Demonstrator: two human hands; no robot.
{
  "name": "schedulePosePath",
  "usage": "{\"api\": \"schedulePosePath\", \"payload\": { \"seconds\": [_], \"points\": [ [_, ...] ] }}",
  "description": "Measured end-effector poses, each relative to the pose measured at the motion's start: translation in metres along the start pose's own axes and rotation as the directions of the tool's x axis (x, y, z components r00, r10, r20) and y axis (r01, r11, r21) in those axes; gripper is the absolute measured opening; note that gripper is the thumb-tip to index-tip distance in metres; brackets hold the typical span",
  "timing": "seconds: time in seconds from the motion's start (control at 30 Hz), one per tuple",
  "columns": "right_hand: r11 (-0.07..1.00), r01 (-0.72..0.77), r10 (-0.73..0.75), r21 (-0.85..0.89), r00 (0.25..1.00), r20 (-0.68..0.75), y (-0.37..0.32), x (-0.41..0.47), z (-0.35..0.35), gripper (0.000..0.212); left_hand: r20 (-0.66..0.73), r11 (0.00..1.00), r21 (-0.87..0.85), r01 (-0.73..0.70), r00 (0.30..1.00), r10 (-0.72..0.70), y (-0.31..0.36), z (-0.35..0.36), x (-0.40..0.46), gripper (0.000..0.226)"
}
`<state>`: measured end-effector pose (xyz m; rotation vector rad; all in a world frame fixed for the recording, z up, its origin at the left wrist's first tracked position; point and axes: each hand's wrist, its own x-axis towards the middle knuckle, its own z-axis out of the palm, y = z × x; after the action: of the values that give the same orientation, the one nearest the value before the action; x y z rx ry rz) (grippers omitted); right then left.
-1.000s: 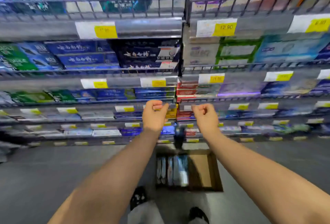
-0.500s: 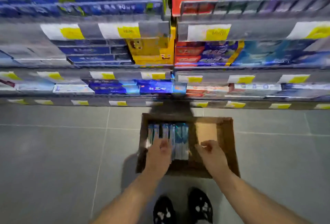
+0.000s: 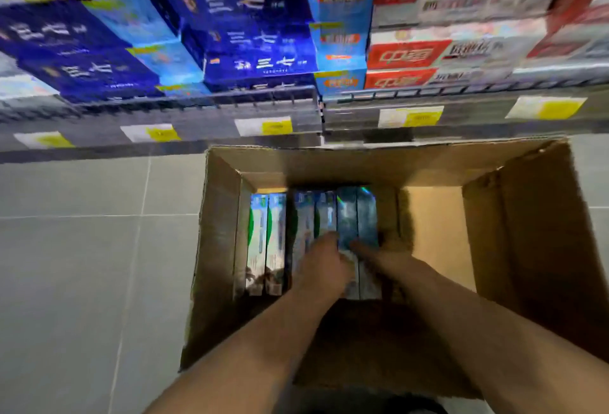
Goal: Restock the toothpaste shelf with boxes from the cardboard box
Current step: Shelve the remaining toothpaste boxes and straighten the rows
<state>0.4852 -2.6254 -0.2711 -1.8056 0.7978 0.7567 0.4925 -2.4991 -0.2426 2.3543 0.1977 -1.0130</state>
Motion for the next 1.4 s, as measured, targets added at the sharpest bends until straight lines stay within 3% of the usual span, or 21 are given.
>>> {"api": "schedulePosePath", "payload": {
  "seconds": [0.07,0.2,0.3,0.43,0.53,0.63,0.8,0.9,1.0,1.1,1.2,1.27,1.4],
  "points": [
    [0.999,-0.016,0.017,-0.039,1.000,0.003,0.003,0.004,0.001,0.074,-0.055,0.986,0.152,-0.072,0.995,0.081,-0.001,0.004,0.004,0.048],
    [0.998,-0.022,0.026,-0.060,0.997,0.066,0.000,0.002,-0.017,0.066,-0.045,0.899,0.415,-0.138,0.984,0.172,-0.002,0.008,0.005,0.061],
    [0.995,-0.072,0.077,-0.064,0.993,0.085,0.000,-0.004,-0.037,0.054,-0.063,0.847,0.518,-0.121,0.982,0.179,0.002,0.015,0.006,0.066],
    [0.997,-0.075,0.075,-0.022,0.997,-0.003,0.006,-0.004,-0.064,0.051,-0.115,0.844,0.534,-0.050,0.985,0.131,0.016,0.035,0.010,0.077],
    [0.997,-0.070,0.070,0.027,0.998,-0.005,0.010,-0.005,-0.074,0.046,-0.294,0.838,0.539,0.084,0.951,0.094,0.029,0.044,0.019,0.076],
    [0.993,-0.082,0.084,0.084,0.996,-0.022,0.011,-0.009,-0.076,0.040,-0.183,0.851,0.519,0.077,0.983,0.023,0.037,0.047,0.025,0.063],
    [0.958,-0.187,0.190,0.218,0.982,0.005,-0.019,-0.062,-0.098,0.009,-0.040,0.997,0.035,0.069,0.997,-0.068,0.058,0.015,-0.017,0.077],
    [0.937,-0.206,0.190,0.283,0.978,0.083,-0.041,-0.119,-0.112,0.054,0.007,0.984,-0.158,0.079,0.997,-0.079,0.068,-0.021,-0.066,0.080],
    [0.961,-0.117,0.093,0.253,0.990,0.103,-0.083,-0.188,-0.133,0.066,0.025,0.939,-0.317,0.133,0.991,-0.132,0.087,-0.076,-0.131,0.074],
    [0.971,-0.033,0.016,0.236,0.997,0.071,-0.141,-0.253,-0.153,0.074,-0.018,0.895,-0.408,0.178,0.979,-0.203,0.125,-0.143,-0.209,0.075],
    [0.974,0.028,-0.045,0.223,0.996,0.072,-0.204,-0.319,-0.167,0.077,-0.110,0.874,-0.470,0.122,0.974,-0.196,0.159,-0.209,-0.278,0.050],
    [0.975,0.089,-0.105,0.202,0.992,0.066,-0.247,-0.366,-0.177,0.076,-0.176,0.852,-0.511,0.112,0.957,-0.231,0.175,-0.255,-0.321,0.053],
    [0.958,0.252,-0.268,0.136,0.957,0.112,-0.332,-0.446,-0.191,0.051,-0.321,0.799,-0.601,0.001,0.915,-0.242,0.206,-0.336,-0.397,0.063]
  ]
}}
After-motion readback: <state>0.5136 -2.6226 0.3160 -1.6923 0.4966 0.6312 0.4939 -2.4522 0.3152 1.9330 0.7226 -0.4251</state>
